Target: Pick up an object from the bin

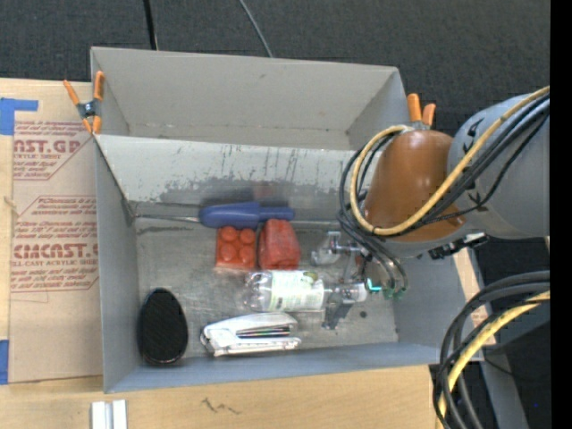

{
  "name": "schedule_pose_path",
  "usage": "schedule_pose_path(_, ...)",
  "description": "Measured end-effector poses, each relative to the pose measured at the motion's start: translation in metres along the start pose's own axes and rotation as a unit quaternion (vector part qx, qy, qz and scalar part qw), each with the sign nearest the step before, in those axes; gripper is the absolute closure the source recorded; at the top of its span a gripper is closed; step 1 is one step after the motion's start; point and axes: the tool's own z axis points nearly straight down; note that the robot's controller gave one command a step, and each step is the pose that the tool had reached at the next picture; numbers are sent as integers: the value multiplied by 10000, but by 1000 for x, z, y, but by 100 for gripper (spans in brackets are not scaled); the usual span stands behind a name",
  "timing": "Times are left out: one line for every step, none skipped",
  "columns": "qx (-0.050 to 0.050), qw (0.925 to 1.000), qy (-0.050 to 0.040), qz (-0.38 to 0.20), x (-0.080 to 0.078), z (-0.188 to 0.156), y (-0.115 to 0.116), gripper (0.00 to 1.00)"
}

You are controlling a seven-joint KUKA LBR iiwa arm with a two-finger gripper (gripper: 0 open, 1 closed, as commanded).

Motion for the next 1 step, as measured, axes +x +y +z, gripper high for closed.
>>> schedule_pose_path(3,10000,-53,-2,-4,-8,0,100)
